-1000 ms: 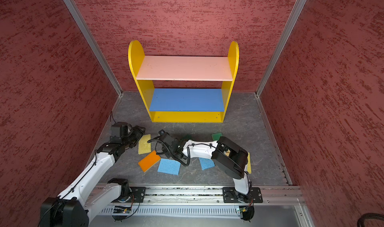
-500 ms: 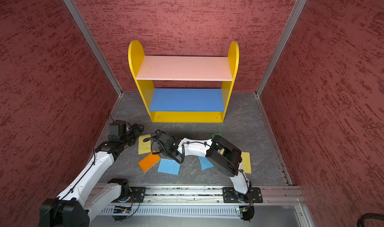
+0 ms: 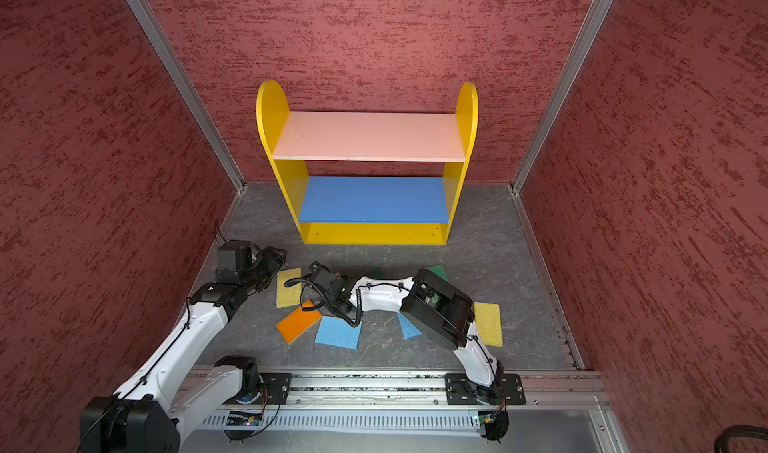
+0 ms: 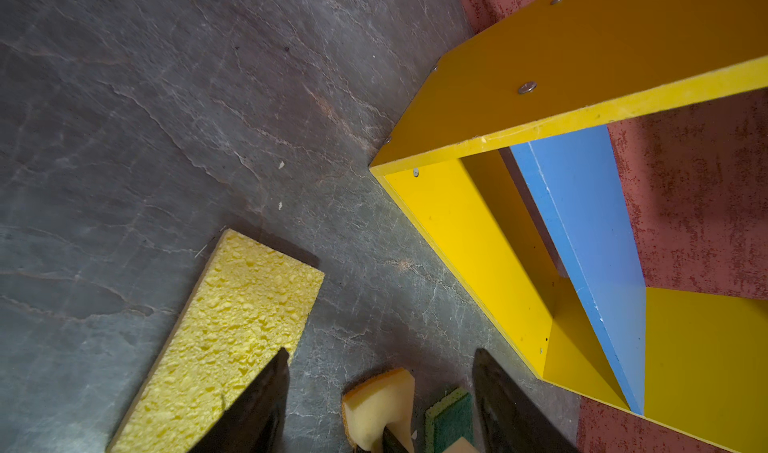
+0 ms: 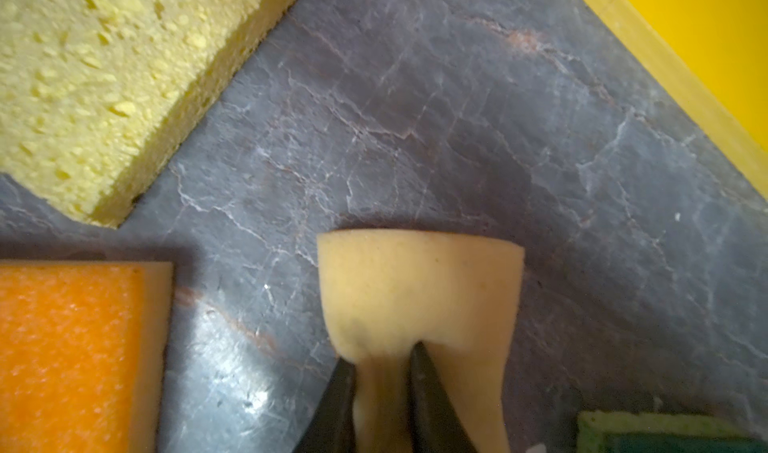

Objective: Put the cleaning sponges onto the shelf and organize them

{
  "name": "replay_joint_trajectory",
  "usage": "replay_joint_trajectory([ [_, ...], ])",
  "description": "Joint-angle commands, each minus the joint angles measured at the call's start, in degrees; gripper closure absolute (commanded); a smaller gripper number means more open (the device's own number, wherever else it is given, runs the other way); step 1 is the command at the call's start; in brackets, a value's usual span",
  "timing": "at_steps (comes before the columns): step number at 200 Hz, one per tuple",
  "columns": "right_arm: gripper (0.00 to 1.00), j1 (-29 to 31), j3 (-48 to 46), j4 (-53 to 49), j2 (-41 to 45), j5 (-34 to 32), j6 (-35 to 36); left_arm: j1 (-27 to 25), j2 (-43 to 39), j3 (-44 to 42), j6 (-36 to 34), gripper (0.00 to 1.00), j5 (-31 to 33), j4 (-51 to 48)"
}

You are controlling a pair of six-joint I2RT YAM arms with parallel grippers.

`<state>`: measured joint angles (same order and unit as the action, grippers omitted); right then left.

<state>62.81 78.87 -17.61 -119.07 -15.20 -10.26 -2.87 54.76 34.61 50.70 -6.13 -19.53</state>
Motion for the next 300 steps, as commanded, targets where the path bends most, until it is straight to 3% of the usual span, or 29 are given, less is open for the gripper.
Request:
replay_joint_trajectory([
  [1,0.88,0.19,0.03,-2.63,-2.42,1.11,-0.21,0.54,-0.14,-0.15,-0.48,0.30,-0.26,0.10],
  [25,0.93,0.08,-0.03,-1.52,-0.94,2.57,0.30,0.52,-0.27,-0.24,-0.45,0.30,-0.44,0.07],
  [74,0.93,-3.11,0.49,-0.52,5.48,7.70,-0.67,0.56,-0.62,0.15,-0.82,0.30,-2.05,0.49],
  [147,0.94,-9.67,0.44,1.38,17.17,23.01,-8.39,0.62,-2.26,0.20,-3.40,0.26,-13.63,8.42],
  [184,0.94,-15.98,-5.31,12.24,24.21,38.00,-19.06,1.32,-2.34,0.51,-3.24,0.21,-20.79,11.29],
  [217,0.94,-20.51,-10.76,24.95,28.00,48.18,-30.25,1.30,-2.69,-1.83,0.72,0.15,-31.13,22.86],
  [272,0.94,-22.24,-14.65,43.94,28.39,56.34,-45.26,0.91,-0.42,-3.76,11.97,0.15,-41.15,43.34],
  [300,0.93,-22.55,-14.27,51.84,27.46,58.44,-50.90,-2.40,1.43,-2.51,13.02,0.16,-43.28,49.26],
])
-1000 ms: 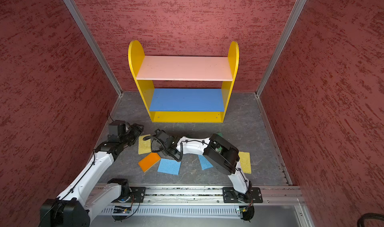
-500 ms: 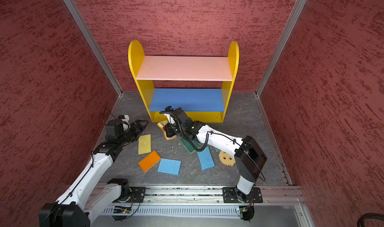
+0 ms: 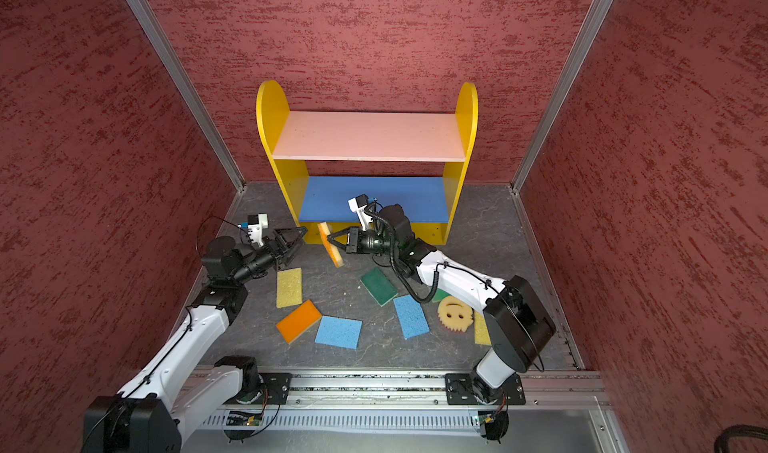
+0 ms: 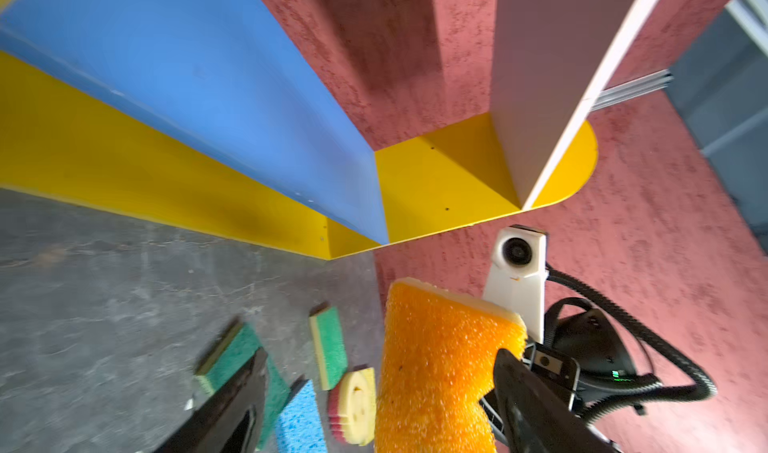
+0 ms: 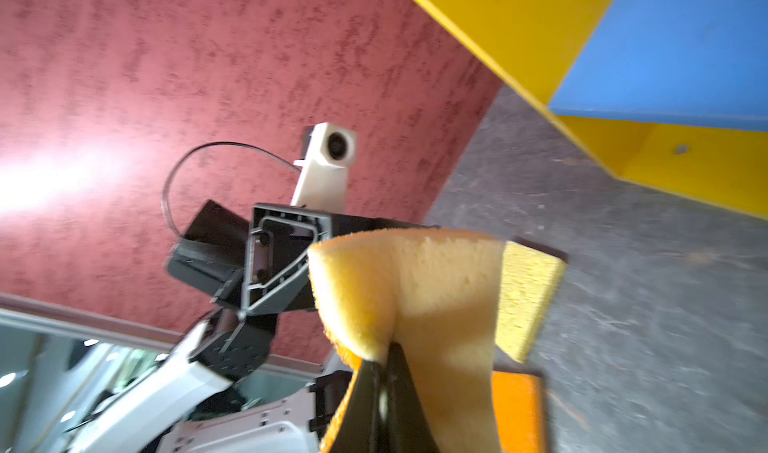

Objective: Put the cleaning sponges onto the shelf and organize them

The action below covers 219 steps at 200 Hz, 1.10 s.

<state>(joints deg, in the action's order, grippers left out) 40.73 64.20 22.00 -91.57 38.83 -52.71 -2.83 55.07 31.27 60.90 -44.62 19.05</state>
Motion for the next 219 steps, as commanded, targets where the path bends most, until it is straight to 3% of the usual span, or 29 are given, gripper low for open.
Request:
replay_joint_trajectory([
  [1,0.93,-0.48,0.44,12.25,-0.07,4.45,-8.55,-2.57,1.20,0.91,2.68,0.16,-4.83,10.67],
  [34,0.92,-0.48,1.19,15.55,-0.13,5.14,-10.89,-8.31,3.81,3.39,0.88,0.11,-3.98,11.29],
  [71,0.91,-0.48,0.74,23.87,-1.26,6.10,-17.32,-10.06,7.77,3.73,7.22,0.17,-3.88,23.11],
  [91,0.91,-0.48,0.90,22.49,-1.08,5.13,-16.29,-10.89,9.56,3.93,10.12,0.26,-3.31,27.57],
  [120,0.90,-0.48,1.29,21.75,-1.06,4.76,-15.78,-12.06,10.45,4.93,11.34,0.52,-3.28,29.25],
  [170,0.61,-0.47,1.19,17.40,0.56,3.41,-12.67,-11.77,8.05,7.26,8.02,0.95,-2.71,21.90],
  [191,0.52,-0.45,1.00,11.96,2.66,1.44,-8.48,-11.24,7.01,7.84,7.06,0.98,-2.24,19.41],
  [219,0.48,-0.48,0.71,5.49,5.22,-1.09,-3.61,-10.64,6.47,8.37,6.60,0.98,-2.13,17.98],
])
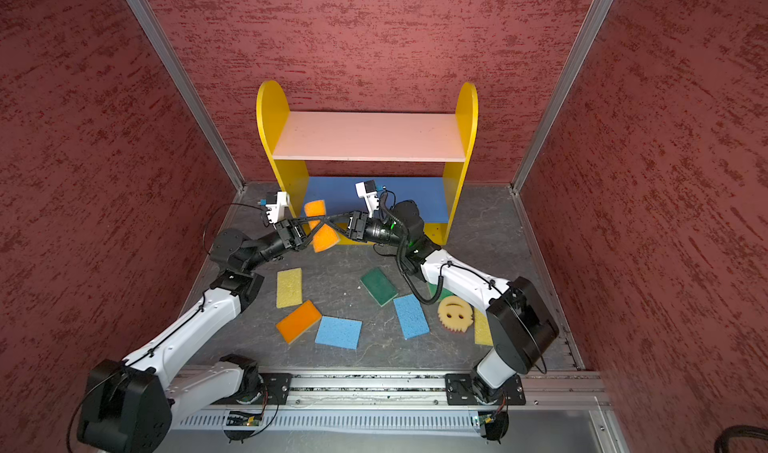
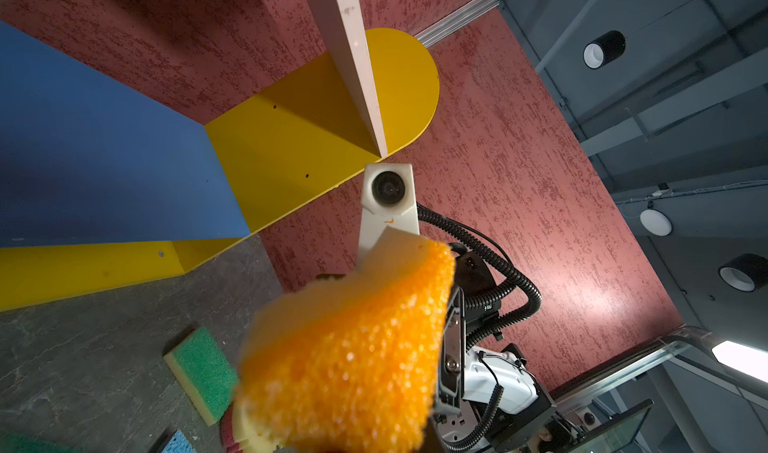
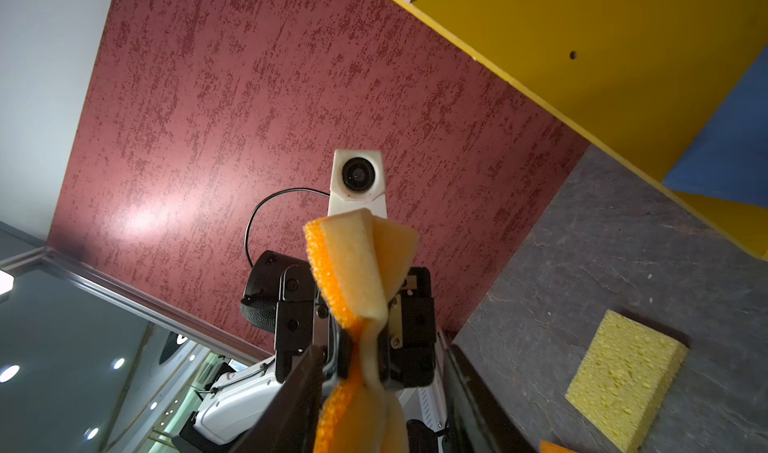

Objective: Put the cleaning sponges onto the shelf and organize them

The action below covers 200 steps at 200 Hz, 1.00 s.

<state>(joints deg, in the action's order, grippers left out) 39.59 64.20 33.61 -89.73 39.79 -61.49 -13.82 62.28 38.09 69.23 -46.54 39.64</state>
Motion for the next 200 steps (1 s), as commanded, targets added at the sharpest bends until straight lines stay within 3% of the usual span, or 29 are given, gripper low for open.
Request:
replay_joint_trajectory([
  [1,0.48,0.66,0.64,-6.24,3.49,-2.07,5.30,0.37,-0.71,1.55,-1.73,0.98,-0.21,-2.62],
  [66,0.45,0.75,0.83,-16.05,5.72,-3.44,11.04,0.90,-0.85,2.17,-1.75,0.98,-0.39,-3.12],
  [109,0.45,1.57,1.17,-15.04,3.44,-2.11,9.69,0.99,-0.84,2.77,-2.32,0.96,-0.48,-3.77],
  [163,0.74,2.90,4.19,-12.29,0.57,-0.09,8.24,0.99,-0.58,2.76,-3.25,0.92,-0.35,-5.13],
  [172,0.84,3.03,4.50,-12.21,0.30,0.17,8.28,0.99,-0.58,2.72,-3.24,0.87,-0.36,-5.27],
  [190,0.95,3.21,4.53,-11.75,0.15,0.29,8.04,1.08,-0.75,2.78,-3.21,0.55,-0.39,-5.18],
  [200,0.96,3.21,4.37,-11.62,0.22,0.12,8.01,1.16,-0.92,2.70,-3.22,0.44,-0.44,-4.88],
])
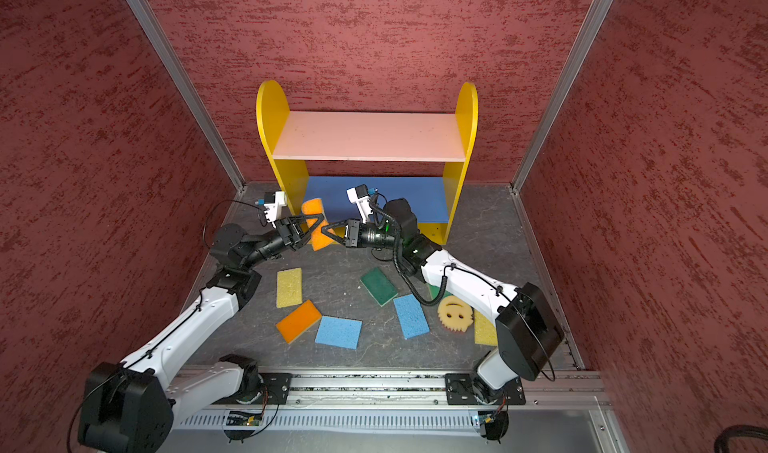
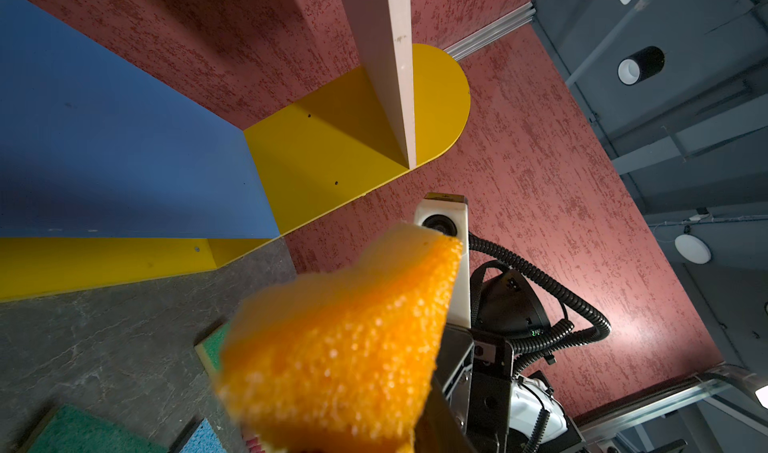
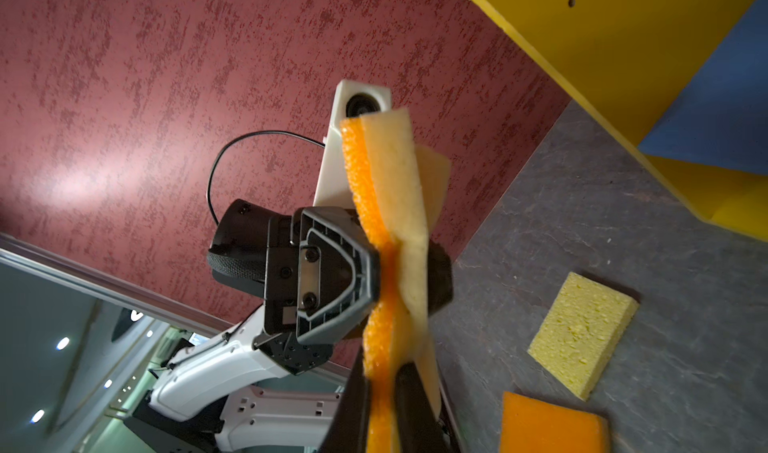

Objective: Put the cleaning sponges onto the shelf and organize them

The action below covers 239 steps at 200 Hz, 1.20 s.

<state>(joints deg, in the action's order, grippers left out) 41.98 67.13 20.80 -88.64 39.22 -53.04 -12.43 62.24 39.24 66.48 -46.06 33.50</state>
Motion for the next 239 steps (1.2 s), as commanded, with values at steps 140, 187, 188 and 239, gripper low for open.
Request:
replay_joint_trajectory([
  [140,0.97,-0.14,2.04,5.10,1.05,1.24,-0.26,6.05,-8.36,-2.90,2.07,0.00,-2.51,-1.22],
  [187,0.97,-0.14,0.91,10.28,-1.84,2.17,-5.08,4.64,-7.62,-1.50,2.49,0.00,-2.97,1.05],
  [188,0.97,-0.19,0.86,10.30,-1.86,2.17,-5.16,4.62,-7.51,-1.48,2.51,0.00,-3.02,1.09],
  [239,0.98,-0.10,0.11,8.18,-1.35,0.91,-3.89,4.03,-5.81,-1.04,2.82,0.42,-3.07,2.89],
])
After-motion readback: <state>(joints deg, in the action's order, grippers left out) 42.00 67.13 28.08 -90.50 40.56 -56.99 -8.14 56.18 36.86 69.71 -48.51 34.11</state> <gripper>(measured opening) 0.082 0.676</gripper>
